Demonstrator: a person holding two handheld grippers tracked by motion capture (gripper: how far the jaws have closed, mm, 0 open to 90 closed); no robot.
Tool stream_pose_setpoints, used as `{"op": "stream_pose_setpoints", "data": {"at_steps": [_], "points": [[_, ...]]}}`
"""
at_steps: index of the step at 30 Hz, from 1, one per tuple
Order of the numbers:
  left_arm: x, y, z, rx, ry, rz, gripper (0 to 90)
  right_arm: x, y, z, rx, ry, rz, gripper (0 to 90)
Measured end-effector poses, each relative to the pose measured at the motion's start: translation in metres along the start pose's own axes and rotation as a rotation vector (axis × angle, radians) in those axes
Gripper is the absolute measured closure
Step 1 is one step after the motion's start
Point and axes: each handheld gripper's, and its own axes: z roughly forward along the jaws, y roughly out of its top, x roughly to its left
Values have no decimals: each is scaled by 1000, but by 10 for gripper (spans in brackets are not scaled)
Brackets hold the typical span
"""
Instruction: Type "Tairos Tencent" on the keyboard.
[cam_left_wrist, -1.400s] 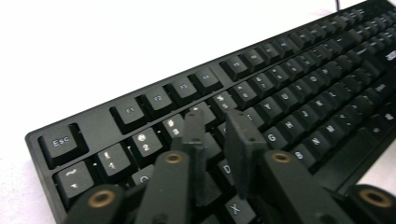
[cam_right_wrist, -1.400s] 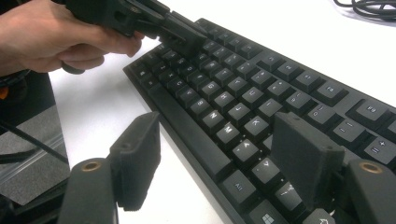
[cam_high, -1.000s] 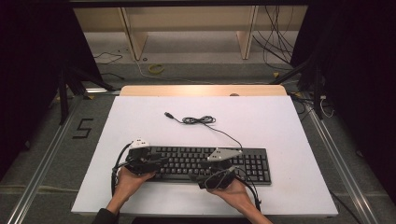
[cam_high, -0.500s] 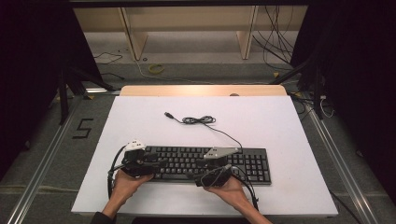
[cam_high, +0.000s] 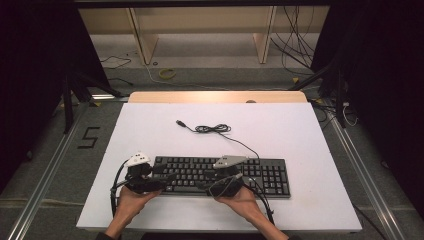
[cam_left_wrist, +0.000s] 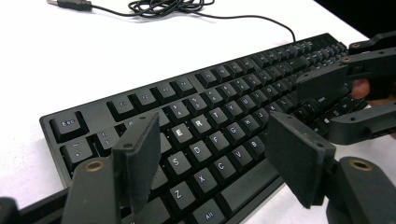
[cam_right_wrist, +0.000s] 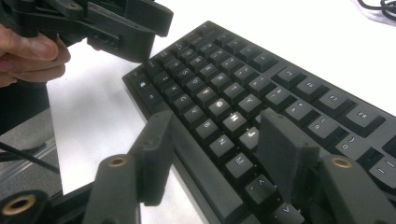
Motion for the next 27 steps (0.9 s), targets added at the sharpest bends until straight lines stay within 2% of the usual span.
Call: {"op": "stream_pose_setpoints", "data": {"at_steps": [15,27], "points": [[-3,-6,-6,-18,-6,2,315,1,4,9,22,9,-13,663],[-4,-10,-12,-44,-3,1,305,1,5,18,62,-2,-21,844]]}}
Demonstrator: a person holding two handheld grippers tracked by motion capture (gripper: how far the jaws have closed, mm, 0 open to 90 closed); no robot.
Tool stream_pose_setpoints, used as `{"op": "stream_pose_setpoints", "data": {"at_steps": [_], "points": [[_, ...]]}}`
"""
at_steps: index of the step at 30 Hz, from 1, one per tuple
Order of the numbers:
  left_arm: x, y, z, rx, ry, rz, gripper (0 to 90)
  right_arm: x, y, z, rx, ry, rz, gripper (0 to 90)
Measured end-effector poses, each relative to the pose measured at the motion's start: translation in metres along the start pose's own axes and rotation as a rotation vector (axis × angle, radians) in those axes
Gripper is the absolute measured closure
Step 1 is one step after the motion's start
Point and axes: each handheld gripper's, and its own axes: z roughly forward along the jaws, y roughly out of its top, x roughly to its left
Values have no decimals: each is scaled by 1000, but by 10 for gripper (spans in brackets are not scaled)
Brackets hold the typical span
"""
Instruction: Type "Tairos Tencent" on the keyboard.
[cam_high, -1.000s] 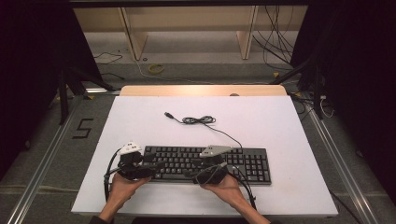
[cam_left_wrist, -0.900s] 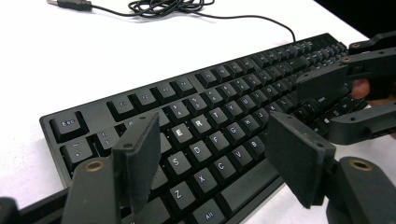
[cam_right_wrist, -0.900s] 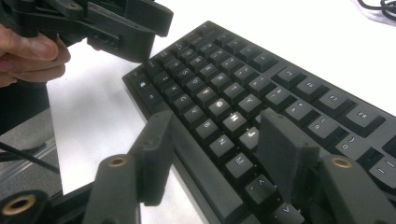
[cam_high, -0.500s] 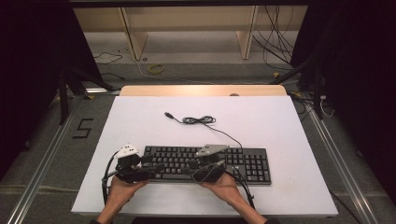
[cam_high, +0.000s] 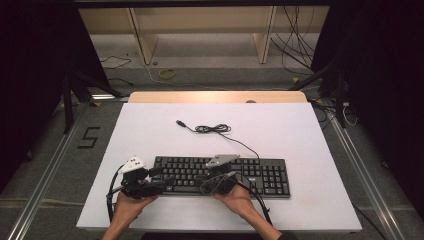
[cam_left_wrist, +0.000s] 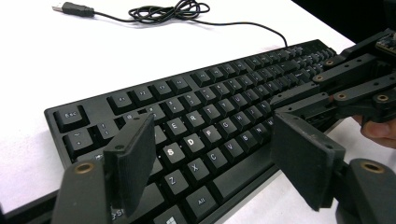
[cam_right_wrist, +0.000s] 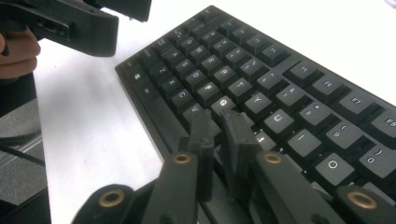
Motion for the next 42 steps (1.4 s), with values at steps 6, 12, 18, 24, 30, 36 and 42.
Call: {"op": "stream_pose_setpoints", "data": {"at_steps": [6,12,18,24,30,36,42], "points": [[0,-2,-2,-6,0,-7,297,0,0,4,17,-16,-4,871],[0,-3,-3,-11,-5,2,286,0,0,9,34,-38,-12,883],[0,-4,-4,-12,-5,1,277,-2,-1,14,48,-54,-11,898],[0,-4,-4,-16,-6,1,270,-3,-1,14,48,-58,-12,900],[0,-4,-5,-19,-6,-1,269,-3,-1,14,48,-58,-11,900],[0,-4,-5,-19,-7,0,269,-2,-1,14,51,-61,-7,900],[1,-4,-5,-17,-5,1,269,0,-3,16,62,-74,-28,900]]}}
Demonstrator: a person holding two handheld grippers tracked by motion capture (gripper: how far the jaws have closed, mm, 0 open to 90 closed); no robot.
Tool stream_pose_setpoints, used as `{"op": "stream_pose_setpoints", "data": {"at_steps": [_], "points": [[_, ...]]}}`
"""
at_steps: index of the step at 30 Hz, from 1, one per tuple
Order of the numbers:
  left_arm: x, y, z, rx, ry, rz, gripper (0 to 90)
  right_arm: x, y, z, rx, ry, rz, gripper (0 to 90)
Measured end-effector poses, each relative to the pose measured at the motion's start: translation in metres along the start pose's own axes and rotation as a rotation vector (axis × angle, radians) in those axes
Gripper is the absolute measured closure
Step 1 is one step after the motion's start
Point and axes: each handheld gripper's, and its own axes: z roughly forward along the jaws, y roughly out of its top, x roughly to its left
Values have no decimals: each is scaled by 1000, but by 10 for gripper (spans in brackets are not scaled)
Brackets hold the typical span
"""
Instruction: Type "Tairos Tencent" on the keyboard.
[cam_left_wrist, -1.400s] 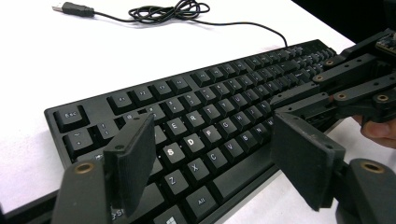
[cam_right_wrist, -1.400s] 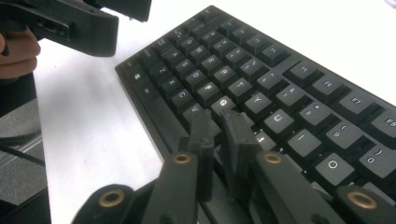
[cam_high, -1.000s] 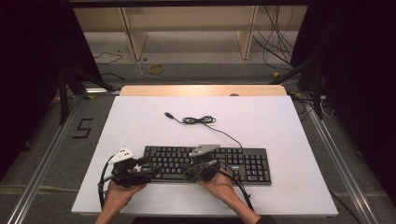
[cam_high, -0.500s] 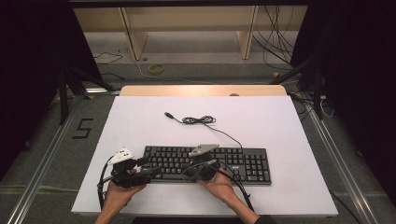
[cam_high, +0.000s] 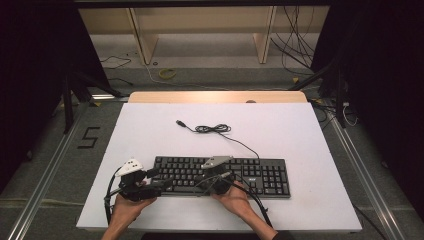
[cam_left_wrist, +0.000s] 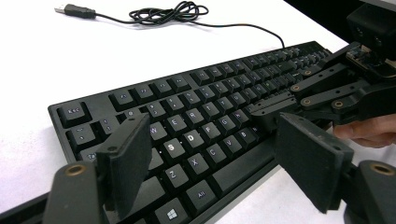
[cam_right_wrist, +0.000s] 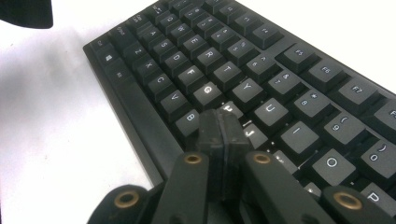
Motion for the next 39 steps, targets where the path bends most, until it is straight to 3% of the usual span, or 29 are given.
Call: {"op": "stream_pose_setpoints", "data": {"at_steps": [12,30,39], "points": [[1,0,0,0,4,2,269,0,0,-1,-4,3,14,900],[2,1,1,-4,9,-2,269,-3,2,-12,-53,20,33,872],[2,1,1,-2,11,0,269,-3,3,-15,-66,32,38,811]]}}
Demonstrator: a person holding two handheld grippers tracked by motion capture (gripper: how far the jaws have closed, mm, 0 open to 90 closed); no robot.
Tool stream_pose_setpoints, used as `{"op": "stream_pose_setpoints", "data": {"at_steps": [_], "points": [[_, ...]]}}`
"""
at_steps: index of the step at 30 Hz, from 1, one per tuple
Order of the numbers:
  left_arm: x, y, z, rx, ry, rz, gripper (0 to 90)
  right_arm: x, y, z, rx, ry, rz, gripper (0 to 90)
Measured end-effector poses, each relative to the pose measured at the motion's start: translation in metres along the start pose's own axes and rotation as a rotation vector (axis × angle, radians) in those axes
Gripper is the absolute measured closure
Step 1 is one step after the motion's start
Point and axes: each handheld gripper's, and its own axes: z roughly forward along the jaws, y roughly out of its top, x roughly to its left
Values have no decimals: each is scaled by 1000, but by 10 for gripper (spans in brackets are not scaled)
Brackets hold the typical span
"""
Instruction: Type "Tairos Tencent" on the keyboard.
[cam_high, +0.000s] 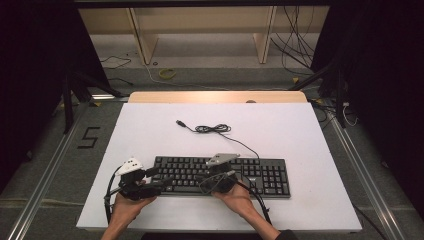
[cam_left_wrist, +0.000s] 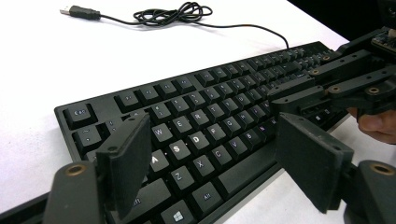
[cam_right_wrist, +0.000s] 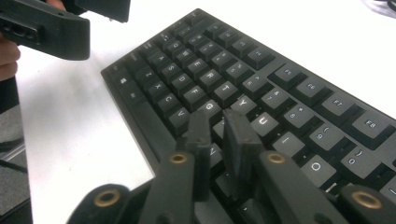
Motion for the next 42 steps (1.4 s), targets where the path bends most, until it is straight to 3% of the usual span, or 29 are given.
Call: {"op": "stream_pose_setpoints", "data": {"at_steps": [22,42], "points": [[0,5,7,19,7,9,324,0,-3,-16,-41,44,8,516],[2,10,18,63,13,9,347,-3,-11,-35,-86,27,19,424]]}}
